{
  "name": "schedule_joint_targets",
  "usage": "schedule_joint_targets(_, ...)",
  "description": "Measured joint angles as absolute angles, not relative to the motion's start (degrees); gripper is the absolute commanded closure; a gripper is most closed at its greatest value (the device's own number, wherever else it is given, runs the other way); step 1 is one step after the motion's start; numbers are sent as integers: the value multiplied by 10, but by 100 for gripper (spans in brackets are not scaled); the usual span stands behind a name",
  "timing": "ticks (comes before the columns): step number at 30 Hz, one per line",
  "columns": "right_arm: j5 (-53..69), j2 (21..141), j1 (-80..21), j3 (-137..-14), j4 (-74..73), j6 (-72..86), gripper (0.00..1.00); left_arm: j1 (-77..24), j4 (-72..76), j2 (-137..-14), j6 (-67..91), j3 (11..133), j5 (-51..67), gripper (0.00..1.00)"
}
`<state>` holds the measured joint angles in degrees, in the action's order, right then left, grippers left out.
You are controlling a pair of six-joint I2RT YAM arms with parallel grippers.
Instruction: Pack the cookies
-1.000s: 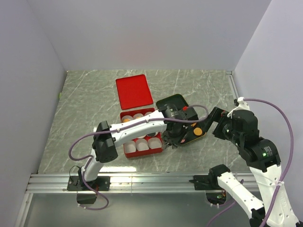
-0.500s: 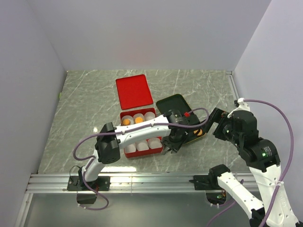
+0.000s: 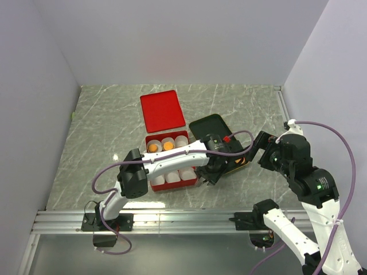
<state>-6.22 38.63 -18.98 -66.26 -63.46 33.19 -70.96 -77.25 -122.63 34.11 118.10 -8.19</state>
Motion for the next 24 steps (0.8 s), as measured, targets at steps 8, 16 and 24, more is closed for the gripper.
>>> schedule_joint_targets(8, -62, 386, -190, -662, -635, 332, 0, -710, -773, -1226, 341, 1178, -77, 65)
schedule_joint_targets(16, -61, 387, -190, -660, -635, 331, 0, -710, -774, -1227, 339, 1172, -77, 68)
schedule_joint_targets(24, -53, 396, -190, -669, -634, 329, 0, -695, -773, -1205, 356, 1194, -107, 68)
